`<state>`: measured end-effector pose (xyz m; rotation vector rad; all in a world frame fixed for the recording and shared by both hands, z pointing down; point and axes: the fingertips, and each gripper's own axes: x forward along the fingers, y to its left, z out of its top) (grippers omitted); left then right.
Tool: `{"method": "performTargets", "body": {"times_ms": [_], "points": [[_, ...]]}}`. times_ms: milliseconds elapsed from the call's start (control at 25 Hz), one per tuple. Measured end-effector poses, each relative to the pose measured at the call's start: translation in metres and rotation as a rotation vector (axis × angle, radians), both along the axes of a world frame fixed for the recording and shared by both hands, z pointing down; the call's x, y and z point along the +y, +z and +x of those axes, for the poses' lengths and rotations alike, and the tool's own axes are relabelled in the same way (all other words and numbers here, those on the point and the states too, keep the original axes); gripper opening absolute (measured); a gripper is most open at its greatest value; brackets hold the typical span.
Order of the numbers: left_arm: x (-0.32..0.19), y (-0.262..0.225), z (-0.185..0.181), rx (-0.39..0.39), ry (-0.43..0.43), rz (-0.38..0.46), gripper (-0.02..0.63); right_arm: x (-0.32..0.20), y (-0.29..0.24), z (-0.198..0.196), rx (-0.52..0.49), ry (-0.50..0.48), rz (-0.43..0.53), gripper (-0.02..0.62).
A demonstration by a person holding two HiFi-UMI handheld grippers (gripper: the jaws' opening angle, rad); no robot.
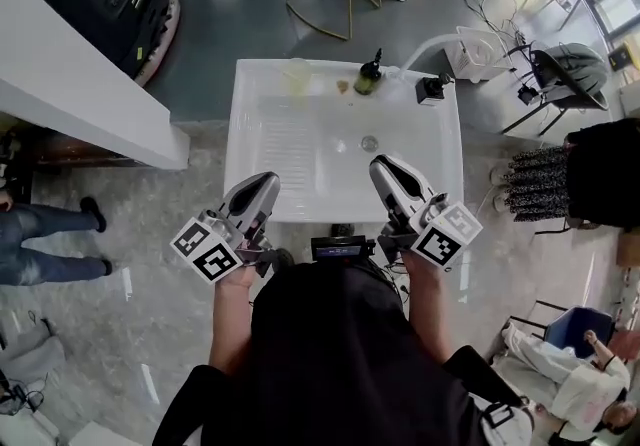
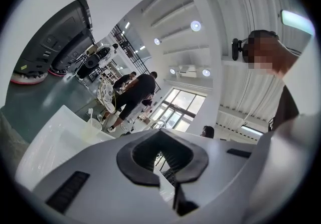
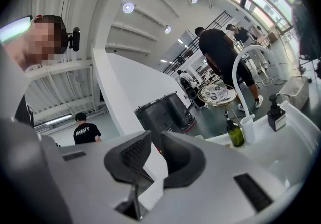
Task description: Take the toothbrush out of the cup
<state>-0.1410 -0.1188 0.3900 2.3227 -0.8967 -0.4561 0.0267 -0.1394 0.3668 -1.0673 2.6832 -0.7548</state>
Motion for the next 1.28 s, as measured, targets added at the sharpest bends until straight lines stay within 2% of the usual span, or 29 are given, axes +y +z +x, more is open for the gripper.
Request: {"method": "performTargets", "body": {"times_ms": [320,440,720,1120,1240,1280], "points": [[-0.047,-0.003,0.062,-0.081,-0.056,-0.007,0.006,-0.052,0.015,0.062,-0.077,-0.052,-0.033,0.048],[-0.057,0.004,0.073,-0.116,-0.084,-0.009,0.006,-0.065,0.024,0.075,-0.096,-0.078,-0.047,0.048],[-0.091,0.037,0.057,-0.145,-0.195,-0.055,0.008,-0.077,0.029,0.081,-0.111,-0.086,-0.066,0.048],[-0.181,0.093,0.027,-0.066,-0.289,-0.096,0.008,-0.086,0.012,0.087,0.003,0.013,-0.050,0.048],[-0.201,0.111,0.021,-0.107,-0.326,-0.117,0.014,-0.084,0.009,0.084,0.028,0.039,-0.056,0.048],[-0.209,0.118,0.018,-0.126,-0.340,-0.127,0.034,-0.083,0.009,0.082,0.036,0.045,-0.058,0.048]]}}
